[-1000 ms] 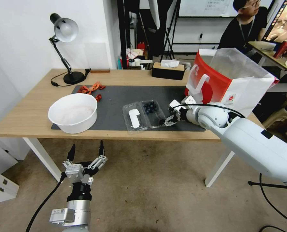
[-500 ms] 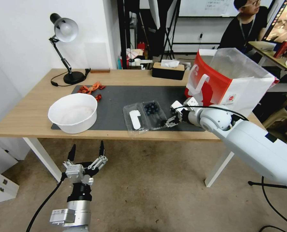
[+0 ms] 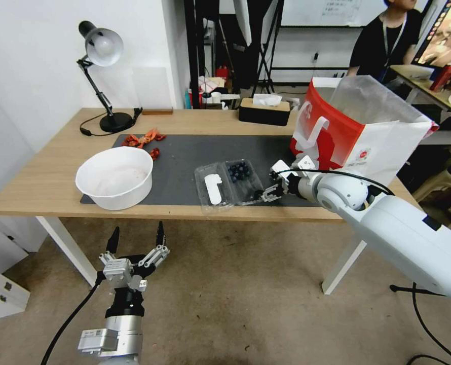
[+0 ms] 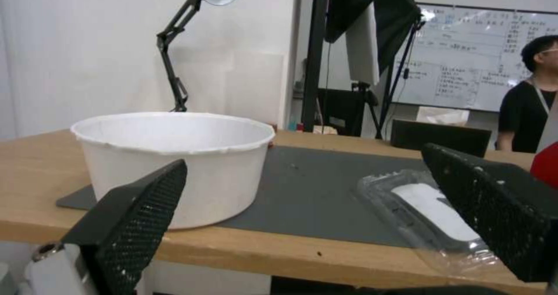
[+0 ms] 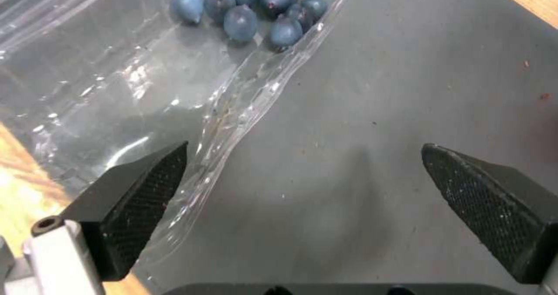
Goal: Close the takeout container lid, then place the container into the takeout bag.
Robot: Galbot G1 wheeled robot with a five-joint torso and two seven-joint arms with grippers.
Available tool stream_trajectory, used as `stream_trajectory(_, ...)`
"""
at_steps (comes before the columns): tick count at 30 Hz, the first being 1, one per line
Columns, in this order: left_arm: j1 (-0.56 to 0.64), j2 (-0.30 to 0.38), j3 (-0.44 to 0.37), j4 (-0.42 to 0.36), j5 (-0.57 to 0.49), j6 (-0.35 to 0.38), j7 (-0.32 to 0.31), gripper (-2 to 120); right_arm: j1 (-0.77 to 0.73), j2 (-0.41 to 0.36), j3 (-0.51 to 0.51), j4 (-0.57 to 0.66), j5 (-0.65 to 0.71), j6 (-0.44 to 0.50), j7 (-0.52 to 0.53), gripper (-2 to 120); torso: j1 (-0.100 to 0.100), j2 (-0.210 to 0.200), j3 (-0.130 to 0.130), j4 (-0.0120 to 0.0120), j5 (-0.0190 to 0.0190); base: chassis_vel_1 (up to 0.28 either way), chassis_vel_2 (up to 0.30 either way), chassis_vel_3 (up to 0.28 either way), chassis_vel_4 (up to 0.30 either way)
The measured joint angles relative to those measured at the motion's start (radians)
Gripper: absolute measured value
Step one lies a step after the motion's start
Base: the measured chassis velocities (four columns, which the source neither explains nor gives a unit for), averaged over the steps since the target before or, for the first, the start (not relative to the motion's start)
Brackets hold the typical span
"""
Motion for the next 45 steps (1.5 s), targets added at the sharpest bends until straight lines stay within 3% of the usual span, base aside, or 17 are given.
stream_trajectory(3,0.0,0.0,0.0,-0.001,0.0,0.0,0.0,100,-0.016,0.002,0.021,0.01,0.014,0.0,0.019,100,0.0,0.0,0.0,0.0002,0.0,0.0,0.0,0.0,0.0)
stream_trajectory(6,0.002,0.001,0.003,-0.002,0.0,0.0,0.001,100,-0.059,0.025,0.09,0.036,0.059,0.001,0.079,100,0.0,0.0,0.0,0.0001,0.0001,0.0,0.0,0.0,0.0)
stream_trajectory(9,0.004,-0.001,0.008,-0.006,0.0,-0.001,0.004,100,-0.165,0.075,0.252,0.118,0.105,0.068,0.175,100,0.0,0.0,0.0,0.0007,0.0,0.0,0.0,0.0,0.0)
stream_trajectory(11,0.004,-0.001,0.008,-0.006,0.0,-0.001,0.004,100,-0.165,0.075,0.252,0.118,0.105,0.068,0.175,100,0.0,0.0,0.0,0.0007,0.0,0.0,0.0,0.0,0.0)
stream_trajectory(12,0.005,-0.001,0.009,-0.007,0.0,-0.001,0.005,100,-0.212,0.084,0.307,0.151,0.109,0.117,0.194,100,0.0,0.0,0.0,0.0008,-0.0001,0.0,0.0,0.0,0.0)
stream_trajectory(13,0.009,0.0,0.013,-0.009,-0.003,-0.001,0.01,100,-0.4,0.101,0.45,0.251,0.095,0.295,0.209,100,0.0,0.0,0.0,-0.0005,0.0004,0.0,0.0,0.0,0.0)
stream_trajectory(14,0.01,0.003,0.013,-0.009,-0.009,-0.002,0.014,100,-0.53,0.12,0.529,0.306,0.055,0.421,0.203,100,0.0,0.0,0.0,-0.0002,0.0,0.0,0.0,0.0,0.0)
stream_trajectory(15,0.01,0.003,0.013,-0.009,-0.009,-0.002,0.014,100,-0.53,0.12,0.529,0.306,0.055,0.421,0.203,100,0.0,0.0,0.0,-0.0002,0.0,0.0,0.0,0.0,0.0)
stream_trajectory(20,0.014,0.01,0.026,-0.009,-0.016,-0.002,0.021,100,-0.837,0.223,0.691,0.424,-0.082,0.642,0.165,100,0.0,0.0,0.0,0.0001,0.0,0.0,0.0,0.0,0.0)
stream_trajectory(21,0.014,0.01,0.026,-0.009,-0.016,-0.002,0.021,100,-0.837,0.223,0.691,0.424,-0.082,0.642,0.165,100,0.0,0.0,0.0,0.0001,0.0,0.0,0.0,0.0,0.0)
stream_trajectory(23,0.018,0.013,0.035,-0.009,-0.017,-0.003,0.025,100,-0.993,0.291,0.744,0.455,-0.185,0.771,0.139,100,0.0,0.0,0.0,-0.0001,-0.0001,0.0,0.0,0.0,0.0)
stream_trajectory(24,0.018,0.013,0.035,-0.009,-0.017,-0.003,0.025,100,-0.993,0.291,0.744,0.455,-0.185,0.771,0.139,100,0.0,0.0,0.0,-0.0001,-0.0001,0.0,0.0,0.0,0.0)
stream_trajectory(27,0.022,0.016,0.048,-0.001,-0.017,-0.007,0.031,100,-1.174,0.39,0.78,0.457,-0.329,0.944,0.119,100,0.0,0.0,0.0,0.0001,-0.0002,0.0,0.0,0.0,0.0)
stream_trajectory(32,0.025,0.022,0.054,0.011,-0.017,-0.014,0.035,100,-1.309,0.473,0.793,0.422,-0.418,1.071,0.11,100,0.0,0.0,0.0,0.0,-0.0002,0.0,0.0,0.0,0.0)
stream_trajectory(35,0.029,0.03,0.063,0.024,-0.018,-0.023,0.039,100,-1.385,0.551,0.792,0.361,-0.472,1.202,0.104,100,0.0,0.0,0.0,0.0002,0.0,0.0,0.0,0.0,0.0)
stream_trajectory(39,0.032,0.034,0.067,0.028,-0.018,-0.026,0.041,100,-1.423,0.612,0.783,0.327,-0.496,1.267,0.105,100,0.0,0.0,0.0,0.0002,-0.0001,0.0,0.0,0.0,0.0)
stream_trajectory(45,0.034,0.043,0.088,0.036,-0.017,-0.024,0.043,100,-1.438,0.634,0.777,0.322,-0.501,1.269,0.104,100,0.0,0.0,0.0,0.0003,0.0,0.0,0.0,0.0,0.0)
